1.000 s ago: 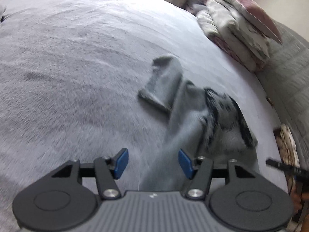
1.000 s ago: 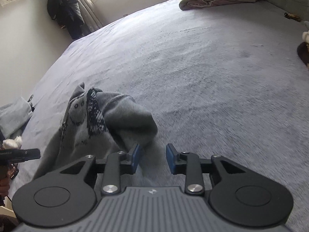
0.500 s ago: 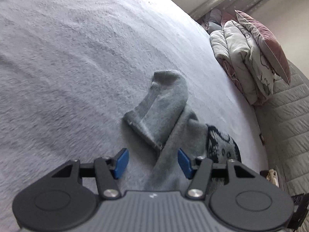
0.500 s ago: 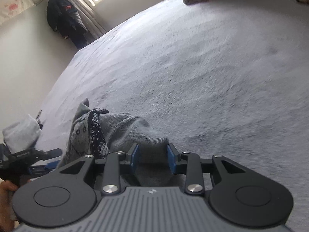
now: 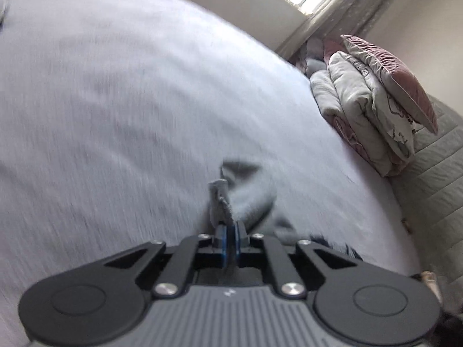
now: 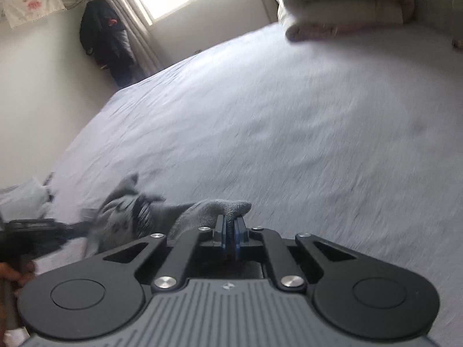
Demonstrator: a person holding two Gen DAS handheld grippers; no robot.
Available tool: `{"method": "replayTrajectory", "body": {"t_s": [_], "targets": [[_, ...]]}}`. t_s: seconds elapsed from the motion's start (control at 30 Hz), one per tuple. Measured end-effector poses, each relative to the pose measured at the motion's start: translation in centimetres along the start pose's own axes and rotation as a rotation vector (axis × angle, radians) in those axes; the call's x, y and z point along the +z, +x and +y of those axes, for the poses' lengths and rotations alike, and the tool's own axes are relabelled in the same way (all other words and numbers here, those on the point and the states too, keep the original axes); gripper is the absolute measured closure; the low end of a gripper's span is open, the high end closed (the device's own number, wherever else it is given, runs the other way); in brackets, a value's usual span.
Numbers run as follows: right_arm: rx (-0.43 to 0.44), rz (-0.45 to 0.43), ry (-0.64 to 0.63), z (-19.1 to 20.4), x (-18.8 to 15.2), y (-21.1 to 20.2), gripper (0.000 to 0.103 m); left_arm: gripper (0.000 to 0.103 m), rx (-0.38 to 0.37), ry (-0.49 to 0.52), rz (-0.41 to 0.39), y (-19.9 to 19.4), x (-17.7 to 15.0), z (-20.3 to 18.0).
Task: Fold clothes
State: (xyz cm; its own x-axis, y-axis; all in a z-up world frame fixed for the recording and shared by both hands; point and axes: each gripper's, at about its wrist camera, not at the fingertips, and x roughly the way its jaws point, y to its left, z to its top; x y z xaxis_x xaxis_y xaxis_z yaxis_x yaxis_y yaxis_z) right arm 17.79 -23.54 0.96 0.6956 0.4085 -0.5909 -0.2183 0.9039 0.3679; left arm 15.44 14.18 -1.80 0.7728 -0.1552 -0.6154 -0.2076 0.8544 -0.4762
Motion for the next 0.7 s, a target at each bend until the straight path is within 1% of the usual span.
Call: {"method": "replayTrajectory", "body": {"t_s": [0.1,0.3,0.37,0.47,0.57,0.7], "targets": [[-0.057,-0.05,-0.051,0.2,1.6,-0.4,0.097,0.099,0.034,0.043,-0.06,-0.2,1.8,-0.3],[-0.136,-0.135,-0.115,-0.1,4.7,-0.8,0.097,0.1,0.077,0.038,-0.157,-0.9,4.9,0.1],[-0.18,-0.169,-0.144,-0.1,5.6,-1.0,0.097,0.1,0.09,0.031,-0.182,-1.0,5.7,0.3],[-0.237,-0.217,-0.177,-0.1,6.5,-1.1,0.097,0.1,0.112,0.022,-0.211,-0.9,6.3,0.6],[-0.304,-0.255,-0.201,-0.4,7.1,-1.1,0.097,0.1,0.144,0.015,-0.237,-0.9,6.2,1.1],[-0.388,-0.266,-0.201,-1.6,7.4,-0.5,0.097,0.1,0.192,0.017,-0.24,-0.3,6.0,1.7]]}}
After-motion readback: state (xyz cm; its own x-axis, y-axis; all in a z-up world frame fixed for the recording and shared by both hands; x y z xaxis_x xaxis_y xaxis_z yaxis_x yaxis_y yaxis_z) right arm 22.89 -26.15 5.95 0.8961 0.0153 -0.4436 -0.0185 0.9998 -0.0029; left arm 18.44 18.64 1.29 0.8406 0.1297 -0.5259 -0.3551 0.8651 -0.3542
